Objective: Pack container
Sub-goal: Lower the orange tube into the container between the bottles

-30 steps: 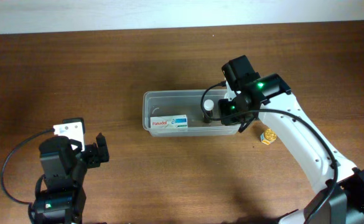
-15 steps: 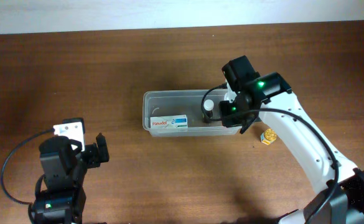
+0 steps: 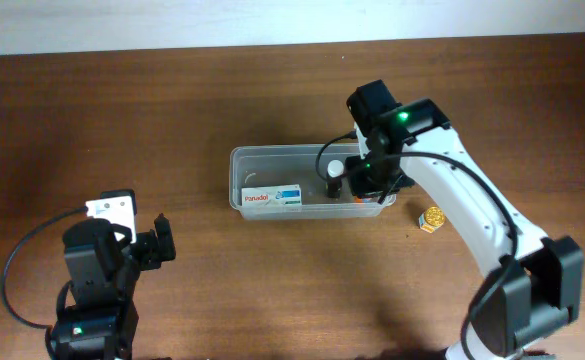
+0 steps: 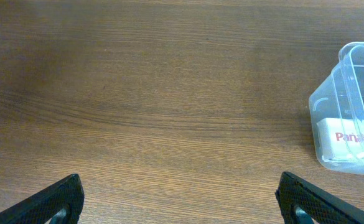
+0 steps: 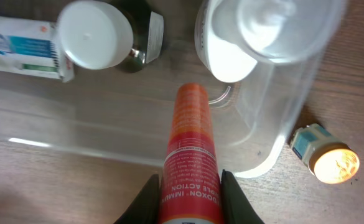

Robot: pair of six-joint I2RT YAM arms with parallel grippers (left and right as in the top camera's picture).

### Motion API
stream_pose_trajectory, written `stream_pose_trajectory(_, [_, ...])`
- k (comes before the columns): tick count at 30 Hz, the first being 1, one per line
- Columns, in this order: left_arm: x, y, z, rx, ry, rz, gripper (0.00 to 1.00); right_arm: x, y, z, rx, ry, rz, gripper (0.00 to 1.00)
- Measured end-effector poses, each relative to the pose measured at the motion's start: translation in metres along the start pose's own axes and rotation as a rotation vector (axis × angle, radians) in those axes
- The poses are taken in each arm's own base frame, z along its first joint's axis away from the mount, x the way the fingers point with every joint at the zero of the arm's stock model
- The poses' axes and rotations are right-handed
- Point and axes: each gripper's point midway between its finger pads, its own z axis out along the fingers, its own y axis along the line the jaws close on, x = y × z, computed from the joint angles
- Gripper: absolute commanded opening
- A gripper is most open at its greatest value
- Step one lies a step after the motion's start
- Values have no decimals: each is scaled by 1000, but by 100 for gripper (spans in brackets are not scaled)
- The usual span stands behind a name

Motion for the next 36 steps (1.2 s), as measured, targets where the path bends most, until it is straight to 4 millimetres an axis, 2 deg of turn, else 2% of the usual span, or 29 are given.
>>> stream_pose_trajectory(3, [0,0,0,0,0,0,100,-2,1,6,-1,10,-7,17])
stream_pose_trajectory(12, [0,0,0,0,0,0,99,-6,3,7,-12,-5,-11,17])
stream_pose_trajectory(20, [0,0,0,0,0,0,99,-5,8,20,-32,34,-10,17])
stream_pose_trajectory(36, [0,0,0,0,0,0,99,-6,6,21,-20,33,-13,17])
